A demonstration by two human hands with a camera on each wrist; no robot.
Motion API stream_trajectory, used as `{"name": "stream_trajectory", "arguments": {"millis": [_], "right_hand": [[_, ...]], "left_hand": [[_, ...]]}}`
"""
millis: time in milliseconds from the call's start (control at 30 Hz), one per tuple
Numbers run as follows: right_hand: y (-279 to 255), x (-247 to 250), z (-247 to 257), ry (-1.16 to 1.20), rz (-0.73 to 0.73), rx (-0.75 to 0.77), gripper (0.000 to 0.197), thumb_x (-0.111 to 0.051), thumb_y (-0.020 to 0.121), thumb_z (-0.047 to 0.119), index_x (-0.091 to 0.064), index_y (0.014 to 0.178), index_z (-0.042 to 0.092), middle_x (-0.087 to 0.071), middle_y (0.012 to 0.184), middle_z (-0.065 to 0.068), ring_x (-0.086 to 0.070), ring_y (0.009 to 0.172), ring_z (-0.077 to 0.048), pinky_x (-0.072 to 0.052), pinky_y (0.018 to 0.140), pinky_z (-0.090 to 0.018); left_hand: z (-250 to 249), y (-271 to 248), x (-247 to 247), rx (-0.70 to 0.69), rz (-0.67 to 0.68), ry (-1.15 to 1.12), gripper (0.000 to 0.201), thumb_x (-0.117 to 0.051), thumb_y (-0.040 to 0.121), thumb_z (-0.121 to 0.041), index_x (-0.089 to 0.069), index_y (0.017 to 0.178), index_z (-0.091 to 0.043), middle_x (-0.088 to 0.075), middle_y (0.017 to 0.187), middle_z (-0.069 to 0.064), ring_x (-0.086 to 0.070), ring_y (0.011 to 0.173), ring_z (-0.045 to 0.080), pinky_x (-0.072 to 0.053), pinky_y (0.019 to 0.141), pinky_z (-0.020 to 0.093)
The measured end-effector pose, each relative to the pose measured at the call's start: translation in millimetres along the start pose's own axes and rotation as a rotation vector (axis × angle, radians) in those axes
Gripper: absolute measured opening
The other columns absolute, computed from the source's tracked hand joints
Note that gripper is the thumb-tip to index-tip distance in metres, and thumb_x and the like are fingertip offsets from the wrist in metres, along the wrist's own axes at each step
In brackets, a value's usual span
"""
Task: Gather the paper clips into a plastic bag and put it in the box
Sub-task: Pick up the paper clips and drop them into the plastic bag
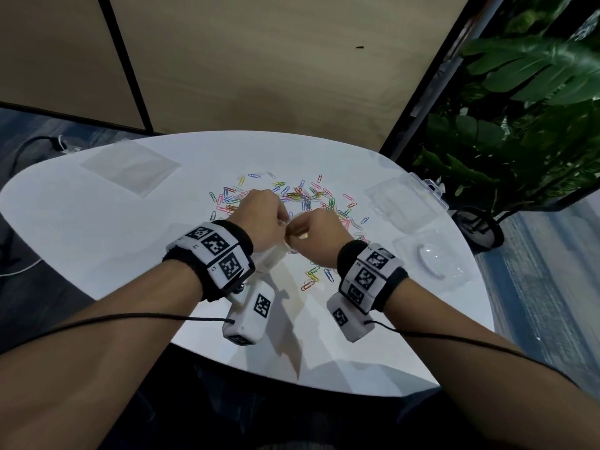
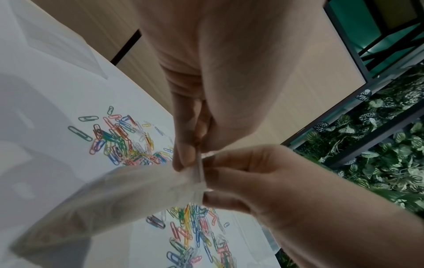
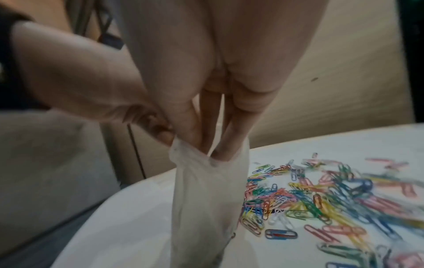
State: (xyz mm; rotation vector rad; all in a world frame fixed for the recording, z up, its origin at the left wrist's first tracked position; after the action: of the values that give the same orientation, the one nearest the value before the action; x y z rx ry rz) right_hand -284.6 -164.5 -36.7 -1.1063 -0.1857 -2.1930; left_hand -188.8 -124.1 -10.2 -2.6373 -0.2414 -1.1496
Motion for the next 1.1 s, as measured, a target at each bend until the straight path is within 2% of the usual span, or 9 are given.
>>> {"name": "stream_trajectory", "arguments": {"millis": [133, 233, 333, 500, 667, 767, 833, 1000, 1100], "right_hand": [[4, 44, -60, 0.185, -0.105, -0.199, 0.016, -0.067, 0.087, 0.010, -0.075, 0.101, 0.014, -0.074, 0.103, -0.008, -0.073, 0.080, -0.019, -0.062, 0.076, -0.034], [-9, 51, -159, -0.328, 0.075, -0.547, 0.062, -0.071, 0.083, 0.023, -0.047, 0.140, 0.016, -0.053, 0.138, -0.012, -0.060, 0.118, -0.029, -0.052, 0.098, -0.041], [-37, 32, -229, -0.509, 0.257, -0.775, 0.098, -0.076, 0.074, 0.033, -0.019, 0.151, 0.012, -0.037, 0.147, -0.017, -0.044, 0.133, -0.036, -0.045, 0.104, -0.046], [-19, 11, -225, -0.455, 0.174, -0.690, 0.087, -0.076, 0.076, 0.019, -0.023, 0.145, 0.012, -0.034, 0.142, -0.017, -0.047, 0.127, -0.040, -0.047, 0.100, -0.046], [11, -10, -195, -0.646, 0.218, -0.442, 0.078, -0.063, 0.078, 0.006, -0.028, 0.146, 0.024, -0.037, 0.143, -0.014, -0.053, 0.120, -0.038, -0.051, 0.094, -0.041], [18, -8, -171, -0.767, 0.138, -0.316, 0.029, -0.049, 0.086, -0.002, -0.056, 0.110, 0.012, -0.060, 0.114, -0.014, -0.061, 0.095, -0.030, -0.049, 0.078, -0.032], [18, -4, -164, -0.807, 0.093, -0.291, 0.018, -0.047, 0.085, -0.004, -0.056, 0.084, 0.011, -0.062, 0.093, -0.012, -0.057, 0.076, -0.026, -0.044, 0.066, -0.027], [12, 23, -183, -0.440, -0.015, -0.391, 0.011, -0.067, 0.083, 0.009, -0.078, 0.084, 0.011, -0.075, 0.086, -0.007, -0.069, 0.084, -0.023, -0.054, 0.076, -0.025], [-1, 35, -203, 0.300, -0.103, -0.597, 0.007, -0.078, 0.078, 0.005, -0.075, 0.084, 0.002, -0.076, 0.093, -0.013, -0.072, 0.084, -0.022, -0.059, 0.085, -0.031]], "left_hand": [[4, 2, 4, 0.018, -0.017, 0.000, 0.032, -0.054, 0.083, 0.001, -0.078, 0.101, -0.008, -0.075, 0.107, 0.010, -0.068, 0.102, 0.026, -0.057, 0.090, 0.034], [7, 1, 8, 0.031, -0.020, 0.003, 0.032, -0.054, 0.084, 0.000, -0.079, 0.101, -0.009, -0.075, 0.105, 0.008, -0.068, 0.102, 0.025, -0.057, 0.090, 0.034], [8, 1, 9, 0.031, -0.023, 0.006, 0.031, -0.056, 0.085, -0.001, -0.078, 0.105, -0.010, -0.074, 0.107, 0.009, -0.067, 0.103, 0.026, -0.056, 0.092, 0.035], [13, 2, 11, 0.028, -0.029, 0.008, 0.030, -0.056, 0.084, 0.000, -0.076, 0.105, -0.009, -0.073, 0.108, 0.010, -0.066, 0.103, 0.026, -0.056, 0.091, 0.034], [16, 2, 13, 0.021, -0.023, 0.043, 0.026, -0.055, 0.082, 0.003, -0.077, 0.094, -0.005, -0.071, 0.097, 0.010, -0.068, 0.096, 0.029, -0.056, 0.079, 0.032], [17, 3, 14, 0.024, -0.022, 0.049, 0.029, -0.056, 0.083, 0.002, -0.077, 0.100, -0.006, -0.072, 0.103, 0.009, -0.068, 0.096, 0.028, -0.057, 0.083, 0.032], [16, 3, 13, 0.021, -0.023, 0.047, 0.030, -0.056, 0.083, 0.002, -0.077, 0.103, -0.007, -0.073, 0.108, 0.010, -0.068, 0.099, 0.027, -0.058, 0.087, 0.034], [13, 3, 10, 0.023, -0.010, 0.051, 0.030, -0.056, 0.085, 0.000, -0.076, 0.104, -0.009, -0.073, 0.104, 0.011, -0.067, 0.101, 0.026, -0.056, 0.088, 0.031], [13, 3, 9, 0.032, -0.008, 0.061, 0.029, -0.057, 0.086, -0.001, -0.076, 0.105, -0.009, -0.073, 0.103, 0.010, -0.067, 0.097, 0.025, -0.057, 0.088, 0.032]]}}
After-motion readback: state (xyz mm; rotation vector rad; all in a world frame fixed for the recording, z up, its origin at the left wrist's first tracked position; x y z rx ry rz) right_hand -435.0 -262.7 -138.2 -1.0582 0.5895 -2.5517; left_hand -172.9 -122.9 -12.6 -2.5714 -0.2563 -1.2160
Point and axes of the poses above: each hand's wrist, its own y-axis towards the middle knuckle, its own x-axis out of the back of the hand, z = x × y, the point moved 10 cm from there along y, towards the middle knuckle
